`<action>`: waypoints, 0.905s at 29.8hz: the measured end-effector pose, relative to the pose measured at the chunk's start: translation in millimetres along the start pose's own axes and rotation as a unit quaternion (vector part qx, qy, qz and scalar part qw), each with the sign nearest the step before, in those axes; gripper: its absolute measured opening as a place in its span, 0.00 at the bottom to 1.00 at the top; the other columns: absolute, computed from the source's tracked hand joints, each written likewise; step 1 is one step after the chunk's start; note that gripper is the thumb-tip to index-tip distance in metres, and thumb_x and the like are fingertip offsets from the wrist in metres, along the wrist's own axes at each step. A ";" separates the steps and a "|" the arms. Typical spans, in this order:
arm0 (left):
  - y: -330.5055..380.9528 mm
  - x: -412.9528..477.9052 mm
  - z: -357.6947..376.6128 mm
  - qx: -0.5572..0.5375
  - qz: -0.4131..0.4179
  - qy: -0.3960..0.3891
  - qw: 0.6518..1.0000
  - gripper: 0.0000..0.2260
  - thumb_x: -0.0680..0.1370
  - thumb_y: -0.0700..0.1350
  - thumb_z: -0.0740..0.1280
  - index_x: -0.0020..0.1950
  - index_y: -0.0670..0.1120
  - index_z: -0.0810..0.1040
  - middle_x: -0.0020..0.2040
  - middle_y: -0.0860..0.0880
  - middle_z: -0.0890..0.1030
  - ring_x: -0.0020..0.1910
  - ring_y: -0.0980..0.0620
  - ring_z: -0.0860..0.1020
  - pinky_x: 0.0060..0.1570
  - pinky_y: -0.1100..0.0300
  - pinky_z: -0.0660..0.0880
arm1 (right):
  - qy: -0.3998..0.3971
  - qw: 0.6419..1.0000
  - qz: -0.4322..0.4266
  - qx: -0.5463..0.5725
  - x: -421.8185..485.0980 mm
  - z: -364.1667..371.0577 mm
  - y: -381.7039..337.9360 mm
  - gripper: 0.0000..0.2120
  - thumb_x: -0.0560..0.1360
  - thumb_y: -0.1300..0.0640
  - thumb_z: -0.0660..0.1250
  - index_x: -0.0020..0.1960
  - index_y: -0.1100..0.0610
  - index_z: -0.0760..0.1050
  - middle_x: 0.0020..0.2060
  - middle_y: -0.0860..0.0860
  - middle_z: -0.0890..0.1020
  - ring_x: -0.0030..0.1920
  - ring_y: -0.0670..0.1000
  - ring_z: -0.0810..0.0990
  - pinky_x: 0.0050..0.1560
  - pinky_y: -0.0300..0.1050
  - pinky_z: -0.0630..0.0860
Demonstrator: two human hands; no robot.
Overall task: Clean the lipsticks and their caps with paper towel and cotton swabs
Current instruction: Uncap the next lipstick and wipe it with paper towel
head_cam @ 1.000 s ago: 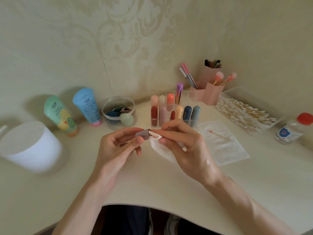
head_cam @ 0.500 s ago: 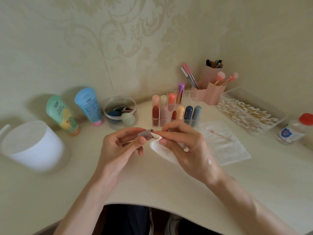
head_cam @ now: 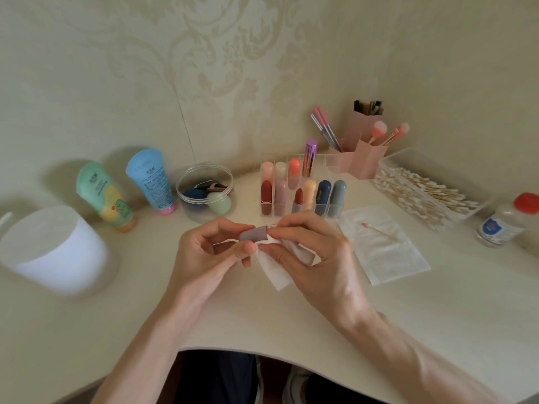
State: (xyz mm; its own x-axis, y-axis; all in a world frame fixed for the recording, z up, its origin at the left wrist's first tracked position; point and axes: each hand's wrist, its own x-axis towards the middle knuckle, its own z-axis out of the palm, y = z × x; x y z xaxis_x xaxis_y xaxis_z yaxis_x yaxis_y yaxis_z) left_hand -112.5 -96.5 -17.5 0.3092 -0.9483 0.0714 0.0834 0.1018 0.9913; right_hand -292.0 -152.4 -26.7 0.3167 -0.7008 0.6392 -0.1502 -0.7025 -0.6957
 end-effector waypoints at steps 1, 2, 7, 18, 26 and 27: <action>-0.1 -0.5 -0.1 0.003 -0.003 -0.002 1.000 0.14 0.65 0.45 0.78 0.47 0.41 0.85 0.39 0.45 0.85 0.32 0.50 0.78 0.37 0.62 0.76 | -0.003 1.000 0.007 0.006 -0.3 0.7 0.6 0.09 0.74 0.59 0.79 0.53 0.60 0.87 0.50 0.49 0.83 0.51 0.44 0.84 0.54 0.34 0.76; -0.6 -0.7 -0.7 0.005 -0.004 -0.005 1.000 0.14 0.65 0.46 0.78 0.47 0.41 0.85 0.39 0.45 0.85 0.32 0.50 0.78 0.36 0.62 0.76 | -0.008 1.000 0.017 0.016 -0.6 1.2 0.9 0.08 0.74 0.59 0.79 0.52 0.60 0.87 0.50 0.49 0.83 0.51 0.45 0.84 0.54 0.34 0.76; 2.3 -1.7 -0.9 0.021 -0.016 -0.055 0.998 0.17 0.73 0.60 0.71 0.54 0.50 0.86 0.37 0.47 0.83 0.28 0.50 0.71 0.31 0.65 0.68 | -0.026 0.999 0.032 0.007 2.2 -1.6 -0.9 0.05 0.77 0.60 0.77 0.52 0.61 0.85 0.50 0.49 0.82 0.52 0.45 0.82 0.55 0.33 0.74; -3.2 -0.9 0.6 0.012 -0.007 -0.028 1.000 0.10 0.77 0.48 0.69 0.52 0.46 0.88 0.31 0.48 0.74 0.33 0.53 0.70 0.34 0.65 0.67 | -0.050 0.990 0.082 0.103 1.3 1.2 2.5 0.06 0.76 0.58 0.78 0.51 0.52 0.83 0.49 0.47 0.85 0.53 0.48 0.84 0.58 0.38 0.76; -7.7 0.3 2.8 0.040 0.061 -0.011 0.997 0.08 0.73 0.44 0.74 0.50 0.50 0.89 0.42 0.50 0.88 0.40 0.56 0.81 0.43 0.68 0.76 | -0.040 0.986 0.117 0.113 1.7 -0.5 -3.4 0.07 0.76 0.57 0.76 0.50 0.45 0.83 0.47 0.42 0.88 0.50 0.44 0.86 0.54 0.33 0.77; -8.2 0.4 2.3 0.056 0.080 -0.004 0.995 0.09 0.72 0.43 0.75 0.51 0.51 0.89 0.44 0.51 0.88 0.41 0.56 0.83 0.45 0.67 0.78 | -0.044 0.985 0.121 0.118 1.7 -1.2 -3.1 0.05 0.76 0.57 0.76 0.50 0.48 0.84 0.47 0.42 0.88 0.50 0.44 0.86 0.54 0.33 0.77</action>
State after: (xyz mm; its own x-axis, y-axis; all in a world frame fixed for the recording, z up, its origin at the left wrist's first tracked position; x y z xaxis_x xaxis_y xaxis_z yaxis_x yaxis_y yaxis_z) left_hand -115.3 -98.4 -25.3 0.3023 -0.9250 0.2303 -0.0723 0.2187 0.9731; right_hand -292.1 -151.6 -23.1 0.3790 -0.8233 0.4225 -0.0124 -0.4610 -0.8873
